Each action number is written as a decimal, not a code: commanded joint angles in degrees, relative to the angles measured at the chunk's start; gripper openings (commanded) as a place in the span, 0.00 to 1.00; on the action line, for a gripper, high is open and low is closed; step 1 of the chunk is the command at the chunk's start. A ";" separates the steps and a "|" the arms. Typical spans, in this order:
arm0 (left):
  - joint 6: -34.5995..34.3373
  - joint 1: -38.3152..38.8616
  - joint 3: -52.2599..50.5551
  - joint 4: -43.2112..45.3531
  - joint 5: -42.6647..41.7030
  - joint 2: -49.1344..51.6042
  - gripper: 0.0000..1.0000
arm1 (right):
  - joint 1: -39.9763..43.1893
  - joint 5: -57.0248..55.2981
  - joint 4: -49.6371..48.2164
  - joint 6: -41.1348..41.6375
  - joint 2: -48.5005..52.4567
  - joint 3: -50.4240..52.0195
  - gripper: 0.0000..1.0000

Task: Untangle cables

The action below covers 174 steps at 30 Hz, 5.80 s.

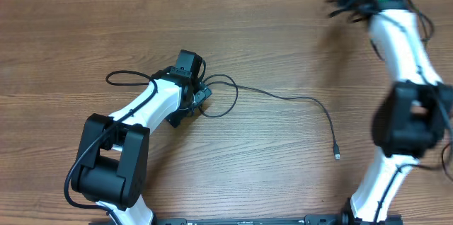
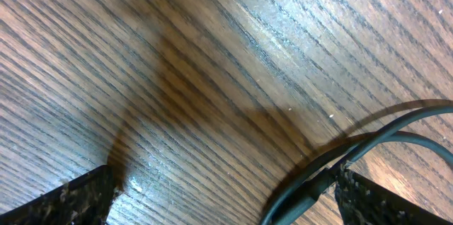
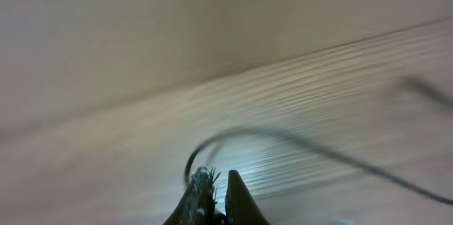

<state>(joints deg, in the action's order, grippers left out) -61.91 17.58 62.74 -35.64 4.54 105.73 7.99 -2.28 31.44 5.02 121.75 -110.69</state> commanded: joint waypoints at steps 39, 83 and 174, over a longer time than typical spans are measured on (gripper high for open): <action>0.63 -0.31 -1.90 -0.31 0.09 1.79 1.00 | -14.99 4.28 58.51 16.72 -24.48 -0.17 1.00; 19.43 -0.31 -1.57 -41.29 18.78 -68.48 1.00 | -46.12 -6.95 -5.73 2.23 -32.94 51.01 1.00; 17.99 -0.31 -1.57 -40.63 11.91 -68.57 1.00 | -6.19 8.83 -6.16 -7.98 -4.83 12.76 0.04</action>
<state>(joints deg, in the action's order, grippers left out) -43.18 17.23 61.43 -76.31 16.47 37.28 2.70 4.69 30.41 -3.20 117.21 -96.12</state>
